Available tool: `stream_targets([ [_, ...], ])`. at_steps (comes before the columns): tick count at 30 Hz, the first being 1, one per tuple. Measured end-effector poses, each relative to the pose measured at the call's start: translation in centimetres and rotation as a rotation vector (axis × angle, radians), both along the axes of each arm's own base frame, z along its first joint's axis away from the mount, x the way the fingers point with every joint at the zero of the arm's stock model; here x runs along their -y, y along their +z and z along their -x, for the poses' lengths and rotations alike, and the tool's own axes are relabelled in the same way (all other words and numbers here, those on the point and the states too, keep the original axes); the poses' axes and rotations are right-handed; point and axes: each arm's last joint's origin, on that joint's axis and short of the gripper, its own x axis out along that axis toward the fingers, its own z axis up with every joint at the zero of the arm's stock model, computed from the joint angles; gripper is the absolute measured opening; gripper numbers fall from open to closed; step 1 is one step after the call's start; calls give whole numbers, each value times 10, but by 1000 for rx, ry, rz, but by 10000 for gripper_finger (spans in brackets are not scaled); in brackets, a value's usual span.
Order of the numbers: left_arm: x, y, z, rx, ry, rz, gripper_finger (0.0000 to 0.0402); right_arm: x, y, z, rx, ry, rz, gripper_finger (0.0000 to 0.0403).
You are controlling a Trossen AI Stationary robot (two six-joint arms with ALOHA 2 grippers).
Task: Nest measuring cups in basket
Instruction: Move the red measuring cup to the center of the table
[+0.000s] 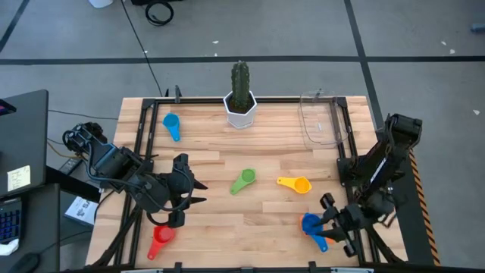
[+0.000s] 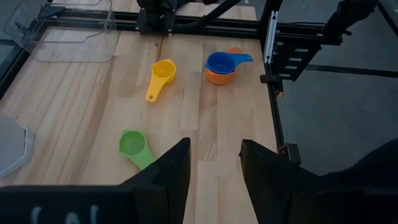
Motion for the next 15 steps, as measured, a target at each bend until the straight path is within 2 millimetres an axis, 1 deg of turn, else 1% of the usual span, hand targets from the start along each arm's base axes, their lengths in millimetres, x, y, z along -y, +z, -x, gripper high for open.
stream_targets([
  [2,0,0,0,-1,-1,-1,146,-6,13,-2,-46,-48,43,110],
  [4,0,0,0,-2,-2,-3,146,-13,32,-5,-81,-81,84,110],
  [9,2,-3,4,-31,-9,-17,146,-21,96,-8,-181,-110,168,110],
  [12,8,-3,9,-30,-29,-29,146,-18,128,-7,-285,-120,196,110],
  [15,17,-3,17,-7,-37,-62,146,-5,151,-4,-416,-98,135,110],
])
